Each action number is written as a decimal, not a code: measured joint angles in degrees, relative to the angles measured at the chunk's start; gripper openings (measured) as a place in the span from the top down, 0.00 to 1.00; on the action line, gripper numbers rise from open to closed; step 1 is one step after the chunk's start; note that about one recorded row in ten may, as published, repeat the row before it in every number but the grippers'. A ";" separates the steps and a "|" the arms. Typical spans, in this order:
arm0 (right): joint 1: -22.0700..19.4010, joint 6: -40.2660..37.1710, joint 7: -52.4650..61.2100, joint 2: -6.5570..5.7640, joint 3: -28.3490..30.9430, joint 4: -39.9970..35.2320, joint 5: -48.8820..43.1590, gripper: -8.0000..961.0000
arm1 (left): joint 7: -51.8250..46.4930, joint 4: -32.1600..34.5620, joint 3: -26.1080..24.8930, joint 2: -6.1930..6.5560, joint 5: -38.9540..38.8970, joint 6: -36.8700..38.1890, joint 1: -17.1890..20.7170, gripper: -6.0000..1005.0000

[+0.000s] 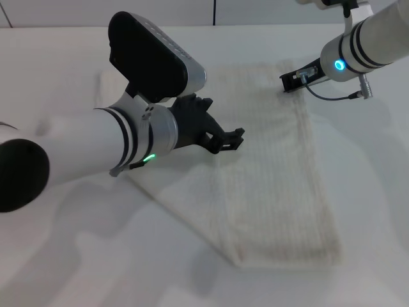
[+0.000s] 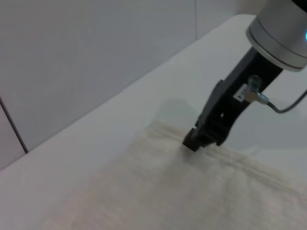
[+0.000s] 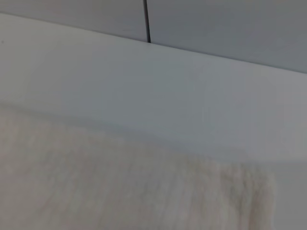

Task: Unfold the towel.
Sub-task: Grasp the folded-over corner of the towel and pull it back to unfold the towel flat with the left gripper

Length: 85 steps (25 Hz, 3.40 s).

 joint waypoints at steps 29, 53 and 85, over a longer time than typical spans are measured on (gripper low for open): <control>0.10 -0.70 0.00 0.00 -0.01 -0.48 -0.01 0.95 | -1.41 17.66 1.13 -0.18 -3.99 5.26 -10.24 0.19; -0.25 -1.15 0.00 -0.15 0.03 -0.61 -0.01 0.94 | -1.83 6.08 -0.67 0.12 0.10 -4.10 -8.37 0.95; -0.59 -1.41 0.00 -0.18 -0.05 -0.61 -0.01 0.92 | -26.26 -21.30 -1.07 0.40 20.80 -52.92 -7.93 0.97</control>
